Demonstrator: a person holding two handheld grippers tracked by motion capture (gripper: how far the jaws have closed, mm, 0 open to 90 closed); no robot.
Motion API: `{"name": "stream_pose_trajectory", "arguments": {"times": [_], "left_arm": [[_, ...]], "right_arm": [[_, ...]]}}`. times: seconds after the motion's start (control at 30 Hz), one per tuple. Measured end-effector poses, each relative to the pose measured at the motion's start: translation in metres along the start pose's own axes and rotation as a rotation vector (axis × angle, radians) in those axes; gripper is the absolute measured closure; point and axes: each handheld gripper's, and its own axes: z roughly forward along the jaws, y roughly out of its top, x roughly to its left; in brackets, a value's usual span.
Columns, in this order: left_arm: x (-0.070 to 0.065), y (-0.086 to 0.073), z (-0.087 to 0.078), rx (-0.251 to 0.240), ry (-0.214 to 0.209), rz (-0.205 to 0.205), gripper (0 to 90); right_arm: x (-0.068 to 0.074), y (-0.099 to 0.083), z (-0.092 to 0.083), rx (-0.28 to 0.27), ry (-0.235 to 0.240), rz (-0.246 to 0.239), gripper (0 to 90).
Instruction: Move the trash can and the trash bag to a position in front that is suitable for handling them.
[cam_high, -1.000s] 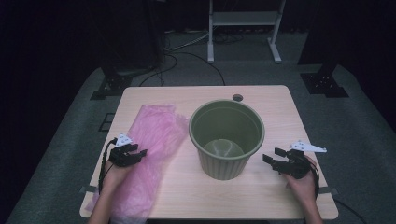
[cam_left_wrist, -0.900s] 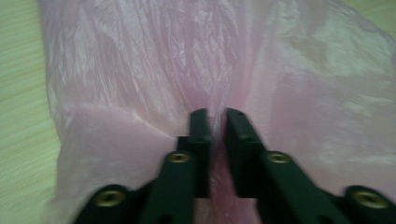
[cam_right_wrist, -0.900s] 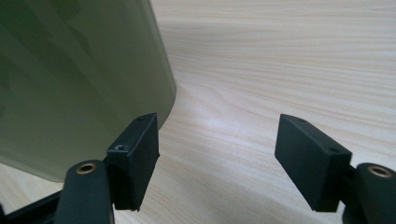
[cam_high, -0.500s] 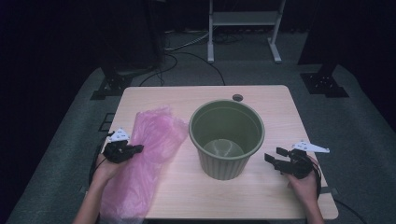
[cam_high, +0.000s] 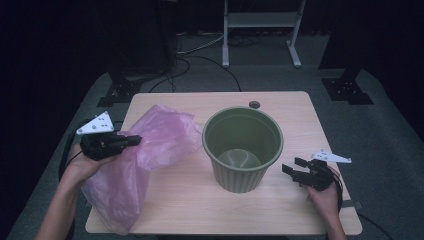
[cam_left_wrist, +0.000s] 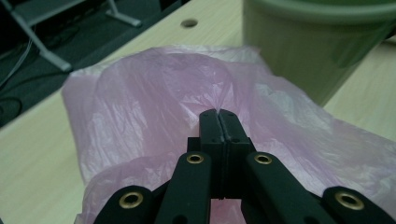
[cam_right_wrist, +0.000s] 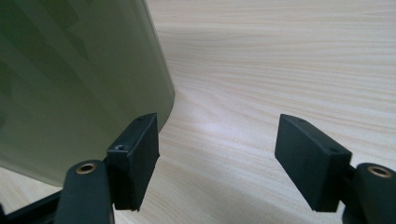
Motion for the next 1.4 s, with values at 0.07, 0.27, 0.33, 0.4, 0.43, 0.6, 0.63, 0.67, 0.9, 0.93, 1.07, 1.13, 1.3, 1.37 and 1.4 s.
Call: {"name": "stream_pose_trajectory", "arguments": {"times": [0.07, 0.27, 0.33, 0.4, 0.43, 0.6, 0.63, 0.67, 0.9, 0.93, 1.07, 1.13, 1.3, 1.37, 1.4], "left_arm": [[-0.003, 0.013, -0.009, -0.018, -0.009, 0.020, 90.0], [-0.010, 0.055, -0.039, -0.066, 0.011, 0.094, 90.0], [-0.014, 0.069, -0.047, -0.072, 0.011, 0.118, 90.0], [-0.019, 0.080, -0.052, -0.075, 0.005, 0.141, 90.0], [-0.022, 0.086, -0.054, -0.078, 0.000, 0.153, 89.9], [-0.037, 0.112, -0.056, -0.080, -0.036, 0.215, 89.9], [-0.041, 0.116, -0.054, -0.078, -0.047, 0.225, 89.9], [-0.044, 0.120, -0.052, -0.075, -0.059, 0.235, 89.9], [-0.062, 0.136, -0.032, -0.016, -0.190, 0.281, 89.9], [-0.063, 0.138, -0.030, -0.007, -0.210, 0.285, 89.9], [-0.069, 0.146, -0.019, 0.048, -0.291, 0.304, 89.9], [-0.071, 0.151, -0.011, 0.081, -0.327, 0.314, 89.9], [-0.071, 0.164, 0.016, 0.170, -0.393, 0.319, 89.8], [-0.071, 0.170, 0.028, 0.205, -0.413, 0.322, 89.8], [-0.071, 0.173, 0.035, 0.223, -0.421, 0.327, 89.8]], "right_arm": [[0.000, 0.000, 0.000, 0.001, 0.000, 0.000, 29.7], [-0.001, 0.000, -0.001, 0.001, -0.001, 0.000, 29.7], [-0.001, 0.000, -0.001, 0.000, -0.001, 0.001, 29.7], [-0.001, 0.000, -0.001, 0.000, 0.000, 0.001, 29.7], [-0.001, 0.000, -0.001, 0.000, 0.000, 0.001, 29.7], [-0.001, 0.000, -0.001, 0.002, 0.000, -0.005, 29.7], [-0.001, 0.000, -0.001, 0.002, 0.000, -0.006, 29.7], [-0.001, 0.000, -0.001, 0.002, 0.000, -0.006, 29.7], [-0.002, 0.000, -0.003, -0.005, -0.001, 0.000, 29.7], [-0.003, 0.000, -0.004, -0.008, -0.001, -0.003, 29.7], [-0.004, 0.000, -0.004, -0.009, -0.003, 0.002, 29.7], [-0.004, 0.001, -0.005, -0.010, -0.004, 0.003, 29.7], [-0.005, 0.001, -0.006, -0.018, -0.004, 0.004, 29.7], [-0.006, 0.002, -0.007, -0.021, -0.004, 0.010, 29.7], [-0.006, 0.002, -0.007, -0.023, -0.004, 0.009, 29.7]]}}
